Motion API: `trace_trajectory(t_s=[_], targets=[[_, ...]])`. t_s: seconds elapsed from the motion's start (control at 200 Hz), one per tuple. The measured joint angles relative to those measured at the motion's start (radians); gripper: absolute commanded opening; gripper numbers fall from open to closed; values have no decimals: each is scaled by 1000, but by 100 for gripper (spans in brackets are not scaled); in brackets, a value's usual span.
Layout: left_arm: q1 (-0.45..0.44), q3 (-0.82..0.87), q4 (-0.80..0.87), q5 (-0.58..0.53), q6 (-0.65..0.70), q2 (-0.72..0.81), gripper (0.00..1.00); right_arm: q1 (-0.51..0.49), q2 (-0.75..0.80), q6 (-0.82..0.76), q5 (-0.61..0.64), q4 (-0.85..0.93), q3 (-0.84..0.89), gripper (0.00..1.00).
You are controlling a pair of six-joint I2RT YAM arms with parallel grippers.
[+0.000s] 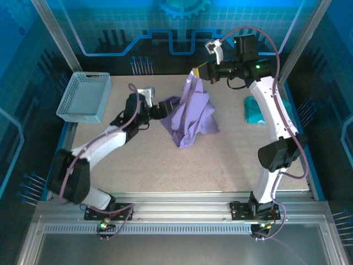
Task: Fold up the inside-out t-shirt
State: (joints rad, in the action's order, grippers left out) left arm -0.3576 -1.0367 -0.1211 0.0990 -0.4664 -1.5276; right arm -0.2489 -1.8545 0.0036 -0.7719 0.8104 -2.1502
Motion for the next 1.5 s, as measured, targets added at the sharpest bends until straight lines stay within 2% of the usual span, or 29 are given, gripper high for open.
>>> trace_trajectory(t_s=[0.085, 0.225, 0.39, 0.725, 0.82, 0.875, 0.955, 1.015, 1.08, 1.14, 1.21, 1.296, 1.411, 1.501], targets=[[26, -111, 71, 3, -29, -120, 75, 2, 0, -30, -4, 9, 34, 0], [59, -377, 215, -27, -28, -408, 77, 4, 0, -58, -5, 13, 79, 0], [72, -699, 464, -70, 4, -681, 80, 9, 3, -70, -7, 12, 108, 0], [84, -1086, 801, -88, 30, -875, 81, 9, 34, -72, -23, -3, 142, 0], [89, -1142, 847, -87, 31, -926, 76, 9, 43, -72, -23, -11, 158, 0], [93, -1165, 872, -85, 31, -953, 70, 9, 48, -72, -23, -13, 167, 0], [100, -1200, 911, -77, 40, -996, 55, 9, 55, -72, -23, -21, 183, 0], [110, -1228, 938, -68, 46, -1010, 39, 9, 60, -71, -22, -24, 190, 0], [122, -1235, 938, -49, 48, -1010, 15, 10, 63, -66, -22, -33, 191, 0], [132, -1234, 936, -30, 47, -1010, 0, 13, 66, -62, -22, -43, 191, 0], [144, -1161, 880, -4, 37, -983, 0, 21, 69, -52, -21, -49, 182, 0], [166, -962, 777, 26, 2, -884, 0, 41, 78, -20, -21, -78, 164, 0], [224, -642, 620, 37, -60, -670, 0, 92, 129, 48, -21, -153, 171, 0], [312, -396, 477, 37, -128, -464, 0, 155, 253, 101, 3, -276, 273, 0]])
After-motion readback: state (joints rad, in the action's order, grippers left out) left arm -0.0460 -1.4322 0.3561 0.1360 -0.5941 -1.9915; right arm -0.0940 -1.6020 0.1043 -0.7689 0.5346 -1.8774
